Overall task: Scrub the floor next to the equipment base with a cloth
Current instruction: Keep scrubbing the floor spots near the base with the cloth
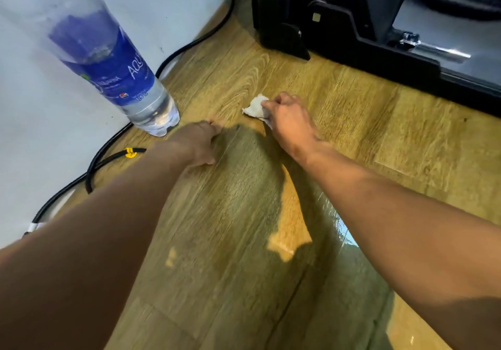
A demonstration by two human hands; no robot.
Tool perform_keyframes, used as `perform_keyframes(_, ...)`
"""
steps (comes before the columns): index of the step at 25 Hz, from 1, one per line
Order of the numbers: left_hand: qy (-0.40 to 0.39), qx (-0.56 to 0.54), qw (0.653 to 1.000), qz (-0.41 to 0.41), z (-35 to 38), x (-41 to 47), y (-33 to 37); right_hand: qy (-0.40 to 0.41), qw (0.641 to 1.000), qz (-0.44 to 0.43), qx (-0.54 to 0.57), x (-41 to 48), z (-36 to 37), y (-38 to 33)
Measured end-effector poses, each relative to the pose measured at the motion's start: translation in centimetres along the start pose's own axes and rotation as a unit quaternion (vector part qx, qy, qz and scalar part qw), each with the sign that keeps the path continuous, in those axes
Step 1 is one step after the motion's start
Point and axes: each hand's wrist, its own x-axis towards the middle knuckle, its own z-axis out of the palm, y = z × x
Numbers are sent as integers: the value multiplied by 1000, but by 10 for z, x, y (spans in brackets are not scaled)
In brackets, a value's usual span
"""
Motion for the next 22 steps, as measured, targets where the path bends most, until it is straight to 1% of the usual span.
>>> perform_keyframes(1, -24, 22, 999, -5, 1, -1, -5, 2, 1000, -1, 17, -9, 4, -10)
perform_keyframes(2, -45, 36, 998, -11, 3, -3, -8, 7, 999, -50, 19, -24, 10, -22)
perform_keyframes(4, -55, 40, 998, -5, 11, -6, -11, -30, 987, -155, 0, -49, 17, -34)
perform_keyframes(5, -49, 37, 998, 2, 14, -8, -14, -44, 984, -171, 3, -49, 15, -31)
perform_keyframes(6, -40, 37, 998, 6, 14, -10, -17, -50, 986, -156, -5, -41, 9, -27)
perform_keyframes(9, -38, 33, 999, 10, 9, -14, -21, -24, 997, -69, -37, -32, 6, -28)
perform_keyframes(10, -41, 33, 999, 11, 7, -15, -20, -22, 997, -71, -30, -40, 10, -36)
perform_keyframes(12, -49, 51, 997, 11, 5, -18, -17, -26, 989, -143, -11, -73, 19, -58)
perform_keyframes(14, -54, 60, 997, 4, 4, -22, -12, -77, 972, -222, -5, -100, 20, -68)
perform_keyframes(15, -55, 60, 997, 1, 2, -23, -11, -95, 967, -236, -7, -98, 17, -65)
perform_keyframes(16, -56, 59, 997, 1, 1, -24, -10, -101, 969, -224, -3, -90, 13, -61)
perform_keyframes(19, -65, 62, 996, 2, -1, -25, -10, -80, 989, -122, 29, -81, 3, -57)
perform_keyframes(20, -65, 60, 996, 2, -1, -25, -11, -80, 988, -130, 32, -94, 7, -63)
perform_keyframes(21, -64, 56, 996, 2, -1, -24, -12, -98, 979, -176, 23, -113, 13, -75)
perform_keyframes(22, -64, 52, 997, 2, 0, -24, -12, -126, 961, -247, 17, -134, 17, -87)
